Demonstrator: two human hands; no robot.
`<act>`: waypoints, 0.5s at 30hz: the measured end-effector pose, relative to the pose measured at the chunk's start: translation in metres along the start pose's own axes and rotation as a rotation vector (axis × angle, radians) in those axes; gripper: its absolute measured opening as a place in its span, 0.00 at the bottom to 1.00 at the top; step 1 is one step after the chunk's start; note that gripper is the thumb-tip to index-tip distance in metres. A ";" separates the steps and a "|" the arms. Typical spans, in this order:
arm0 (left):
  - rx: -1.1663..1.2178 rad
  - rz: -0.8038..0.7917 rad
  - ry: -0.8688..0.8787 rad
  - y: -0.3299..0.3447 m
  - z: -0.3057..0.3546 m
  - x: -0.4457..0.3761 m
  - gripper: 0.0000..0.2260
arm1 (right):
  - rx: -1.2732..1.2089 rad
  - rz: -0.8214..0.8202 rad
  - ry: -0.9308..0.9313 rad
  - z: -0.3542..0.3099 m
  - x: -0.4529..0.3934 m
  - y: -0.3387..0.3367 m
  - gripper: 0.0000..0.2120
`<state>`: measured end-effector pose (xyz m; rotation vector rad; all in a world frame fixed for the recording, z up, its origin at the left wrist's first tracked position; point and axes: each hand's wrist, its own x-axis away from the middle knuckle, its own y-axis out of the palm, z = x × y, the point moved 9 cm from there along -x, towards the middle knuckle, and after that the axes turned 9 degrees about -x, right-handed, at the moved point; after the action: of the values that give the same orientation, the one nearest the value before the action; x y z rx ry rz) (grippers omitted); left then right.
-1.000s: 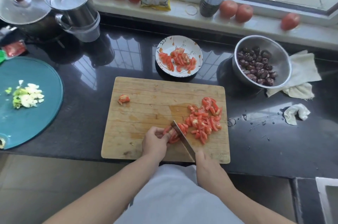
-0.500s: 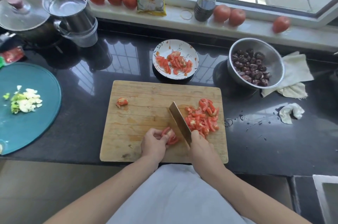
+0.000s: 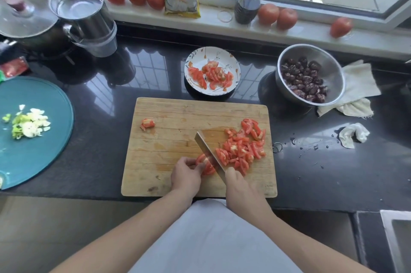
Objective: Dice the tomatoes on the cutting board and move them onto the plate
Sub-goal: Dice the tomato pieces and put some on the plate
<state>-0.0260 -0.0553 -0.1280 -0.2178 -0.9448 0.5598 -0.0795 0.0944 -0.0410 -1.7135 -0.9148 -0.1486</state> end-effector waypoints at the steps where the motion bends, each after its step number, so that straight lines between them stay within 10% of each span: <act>1: 0.001 -0.001 0.000 0.000 0.000 0.000 0.09 | 0.000 -0.006 -0.007 -0.001 0.000 0.000 0.08; 15: -0.013 -0.008 0.010 0.001 -0.001 -0.001 0.07 | -0.013 0.031 -0.012 -0.018 -0.028 0.004 0.15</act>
<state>-0.0263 -0.0549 -0.1294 -0.2281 -0.9393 0.5454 -0.0904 0.0646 -0.0527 -1.7414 -0.8980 -0.1242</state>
